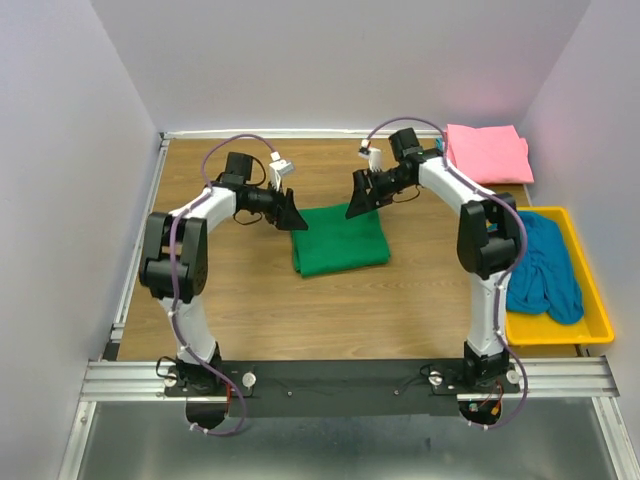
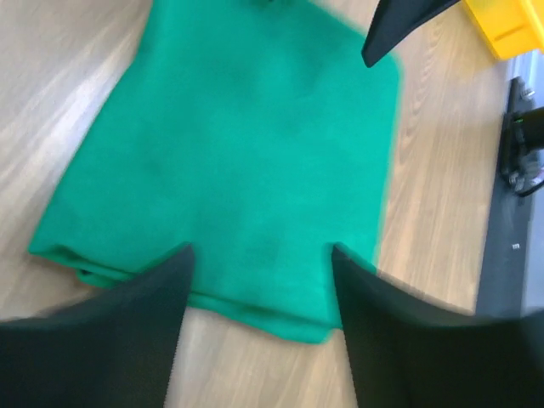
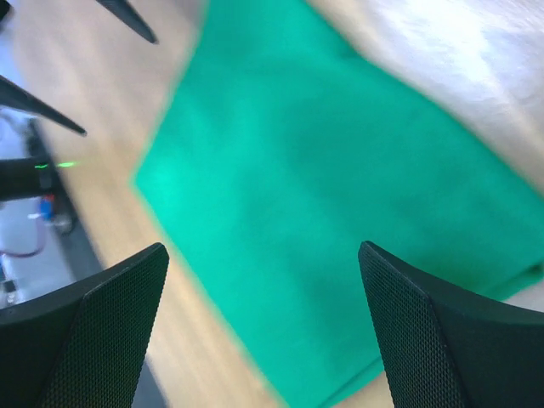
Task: Fold and stack the t-shirts
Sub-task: Smooth out wrinkles on the folded tshirt
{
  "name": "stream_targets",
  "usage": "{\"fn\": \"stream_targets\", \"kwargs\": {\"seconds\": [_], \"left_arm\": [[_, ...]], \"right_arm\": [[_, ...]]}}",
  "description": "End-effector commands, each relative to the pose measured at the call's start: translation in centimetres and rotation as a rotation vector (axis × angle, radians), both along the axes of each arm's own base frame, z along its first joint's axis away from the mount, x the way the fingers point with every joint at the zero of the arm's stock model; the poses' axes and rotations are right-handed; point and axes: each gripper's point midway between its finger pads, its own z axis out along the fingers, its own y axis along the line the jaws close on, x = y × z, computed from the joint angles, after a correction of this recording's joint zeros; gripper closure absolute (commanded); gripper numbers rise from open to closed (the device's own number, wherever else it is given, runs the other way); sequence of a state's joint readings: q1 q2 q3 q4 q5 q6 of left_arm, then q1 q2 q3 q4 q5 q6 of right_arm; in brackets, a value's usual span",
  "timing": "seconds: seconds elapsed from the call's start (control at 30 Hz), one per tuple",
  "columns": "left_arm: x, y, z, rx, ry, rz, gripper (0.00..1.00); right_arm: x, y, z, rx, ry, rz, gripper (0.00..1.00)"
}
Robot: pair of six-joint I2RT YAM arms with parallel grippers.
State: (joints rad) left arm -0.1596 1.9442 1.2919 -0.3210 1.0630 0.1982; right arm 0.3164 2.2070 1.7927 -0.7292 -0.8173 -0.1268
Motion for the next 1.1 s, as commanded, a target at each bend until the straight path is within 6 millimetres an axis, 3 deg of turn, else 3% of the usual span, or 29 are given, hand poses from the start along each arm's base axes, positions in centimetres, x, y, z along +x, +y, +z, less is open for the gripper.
{"fn": "stream_targets", "kwargs": {"seconds": [0.0, 0.03, 0.13, 0.17, 0.23, 0.33, 0.37, 0.43, 0.5, 0.7, 0.77, 0.83, 0.9, 0.93, 0.97, 1.0, 1.03, 1.07], "left_arm": [[-3.5, -1.5, 4.9, -0.025, -0.117, -0.071, 0.18], [-5.4, -1.9, 4.3, -0.045, -0.079, -0.099, 0.12], [-10.1, -4.8, 4.7, -0.103, -0.023, -0.199, 0.10], [-11.5, -5.9, 4.9, -0.119, -0.011, -0.233, 0.10], [-12.6, -6.7, 4.7, -0.135, 0.012, -0.245, 0.10], [-12.8, -7.4, 3.4, -0.142, 0.054, -0.264, 0.09], [-12.8, -7.5, 1.8, -0.136, 0.105, -0.268, 0.09], [-12.6, -7.6, 0.2, -0.120, 0.176, -0.251, 0.09], [-12.5, -7.1, -3.1, -0.076, 0.252, -0.222, 0.09], [-11.7, -3.4, -9.9, -0.005, 0.429, -0.114, 0.09], [-10.7, -2.1, -10.6, 0.021, 0.434, -0.067, 0.09], [-10.2, -1.6, -10.4, 0.022, 0.418, -0.051, 0.09], [-9.6, -1.3, -9.1, 0.026, 0.355, -0.060, 0.09], [-9.5, -1.2, -7.6, 0.025, 0.285, -0.085, 0.09], [-9.9, -1.1, -7.7, 0.026, 0.286, -0.097, 0.09], [-9.8, -1.1, -5.8, 0.016, 0.223, -0.108, 0.09], [-10.5, -1.1, -5.1, 0.012, 0.203, -0.124, 0.09], [-10.6, -1.1, -4.1, 0.007, 0.182, -0.127, 0.09]], "right_arm": [[-2.7, 0.6, 7.2, 0.145, -0.029, 0.017, 0.00], [-4.2, 0.8, 7.5, 0.187, 0.026, 0.037, 0.00], [-7.0, 1.3, 8.0, 0.252, 0.126, 0.065, 0.00], [-8.2, 1.4, 7.3, 0.252, 0.212, 0.047, 0.00], [-9.6, 1.8, 6.3, 0.261, 0.283, 0.061, 0.00], [-11.5, 2.2, 3.8, 0.270, 0.402, 0.067, 0.00], [-12.3, 2.1, 2.5, 0.256, 0.464, 0.047, 0.00], [-12.3, 2.0, 0.6, 0.239, 0.486, 0.034, 0.00], [-12.2, 1.5, -2.1, 0.201, 0.521, 0.015, 0.00], [-11.1, -1.2, -7.2, 0.109, 0.529, -0.054, 0.00], [-11.7, -1.5, -8.0, 0.092, 0.538, -0.055, 0.00], [-11.9, -1.6, -7.7, 0.095, 0.536, -0.055, 0.00], [-11.1, -1.3, -6.1, 0.110, 0.492, -0.052, 0.00], [-9.9, -1.1, -3.6, 0.132, 0.422, -0.051, 0.00], [-9.7, -1.0, -2.1, 0.148, 0.387, -0.044, 0.00], [-9.1, -0.9, -0.4, 0.166, 0.351, -0.048, 0.00], [-9.0, -0.8, 2.1, 0.193, 0.294, -0.038, 0.00], [-9.1, -0.8, 3.2, 0.205, 0.274, -0.036, 0.00]]}}
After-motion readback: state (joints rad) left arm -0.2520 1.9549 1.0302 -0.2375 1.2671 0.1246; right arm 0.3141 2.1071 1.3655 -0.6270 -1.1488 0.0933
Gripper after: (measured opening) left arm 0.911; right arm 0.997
